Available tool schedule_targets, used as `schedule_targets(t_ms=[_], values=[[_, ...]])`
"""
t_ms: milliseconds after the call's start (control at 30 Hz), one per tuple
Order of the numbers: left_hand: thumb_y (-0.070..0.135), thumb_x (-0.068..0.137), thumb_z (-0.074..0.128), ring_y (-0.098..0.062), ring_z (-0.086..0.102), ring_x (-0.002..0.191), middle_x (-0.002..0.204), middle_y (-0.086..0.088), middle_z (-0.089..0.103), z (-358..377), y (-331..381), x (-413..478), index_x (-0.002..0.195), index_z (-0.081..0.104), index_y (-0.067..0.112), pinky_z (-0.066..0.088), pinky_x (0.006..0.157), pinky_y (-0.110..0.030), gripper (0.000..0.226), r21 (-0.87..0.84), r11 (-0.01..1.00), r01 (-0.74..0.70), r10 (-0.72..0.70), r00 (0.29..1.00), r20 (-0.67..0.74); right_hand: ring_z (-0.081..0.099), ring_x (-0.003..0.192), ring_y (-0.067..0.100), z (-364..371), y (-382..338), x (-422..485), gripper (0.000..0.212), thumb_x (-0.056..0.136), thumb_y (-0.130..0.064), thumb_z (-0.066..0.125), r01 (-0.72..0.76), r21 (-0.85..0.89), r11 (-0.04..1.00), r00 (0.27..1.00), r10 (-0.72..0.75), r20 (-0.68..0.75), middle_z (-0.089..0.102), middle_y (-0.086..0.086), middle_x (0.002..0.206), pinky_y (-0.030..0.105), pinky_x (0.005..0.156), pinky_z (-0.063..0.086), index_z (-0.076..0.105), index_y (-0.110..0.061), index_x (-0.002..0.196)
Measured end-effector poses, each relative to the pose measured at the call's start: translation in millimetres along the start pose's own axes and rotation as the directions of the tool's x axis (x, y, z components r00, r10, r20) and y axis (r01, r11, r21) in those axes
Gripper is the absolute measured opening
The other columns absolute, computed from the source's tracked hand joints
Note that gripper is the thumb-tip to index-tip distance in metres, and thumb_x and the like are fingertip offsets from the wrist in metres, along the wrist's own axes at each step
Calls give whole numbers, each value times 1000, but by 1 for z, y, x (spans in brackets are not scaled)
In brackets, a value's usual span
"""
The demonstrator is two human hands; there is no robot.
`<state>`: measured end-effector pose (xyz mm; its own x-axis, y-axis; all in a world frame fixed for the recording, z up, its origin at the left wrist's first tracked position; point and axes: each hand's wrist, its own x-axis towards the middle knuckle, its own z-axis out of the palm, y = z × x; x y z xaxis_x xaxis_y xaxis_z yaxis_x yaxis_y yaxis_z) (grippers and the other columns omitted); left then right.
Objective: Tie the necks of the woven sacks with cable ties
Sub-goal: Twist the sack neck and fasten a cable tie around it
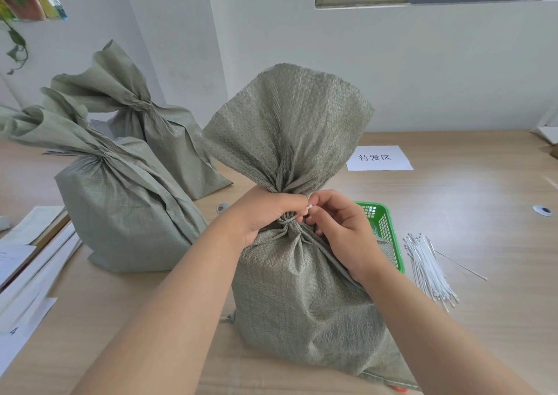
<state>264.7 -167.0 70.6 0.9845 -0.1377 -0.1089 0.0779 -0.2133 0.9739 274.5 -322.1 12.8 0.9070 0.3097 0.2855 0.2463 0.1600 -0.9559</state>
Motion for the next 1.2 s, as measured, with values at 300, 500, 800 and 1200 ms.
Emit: schedule_targets(t_ms=[300,500,800,1200], values=[[-7,79,62,-9,61,67,73,-10,63,0,3,-1,45,62,17,48,64,-11,42,22,1000,-11,12,1000,-7,57,78,15,-1,0,0,22,97,2,54,14,-7,1000,1000,-14,4,69,-6,80,20,62,47,65,-17,91],[-8,79,61,-7,60,62,69,-8,63,1,4,-1,47,61,13,48,61,-11,39,24,1000,3,-3,1000,-20,59,75,10,-1,0,0,21,98,3,53,36,-9,999,999,-36,18,70,-9,78,18,62,47,64,-13,92],[7,68,70,-9,62,73,75,-8,66,0,0,2,51,62,13,48,75,-23,20,16,999,38,-38,999,-28,63,73,2,-2,0,0,15,95,9,54,69,5,998,997,-70,36,70,-7,75,13,67,47,63,-3,93],[19,62,83,-21,76,89,88,-6,80,-5,-7,-1,80,80,11,57,93,-39,20,-85,988,132,-141,985,-103,58,63,13,-11,3,-1,5,89,2,68,-39,39,998,999,40,-30,67,9,72,21,63,50,71,0,85]])
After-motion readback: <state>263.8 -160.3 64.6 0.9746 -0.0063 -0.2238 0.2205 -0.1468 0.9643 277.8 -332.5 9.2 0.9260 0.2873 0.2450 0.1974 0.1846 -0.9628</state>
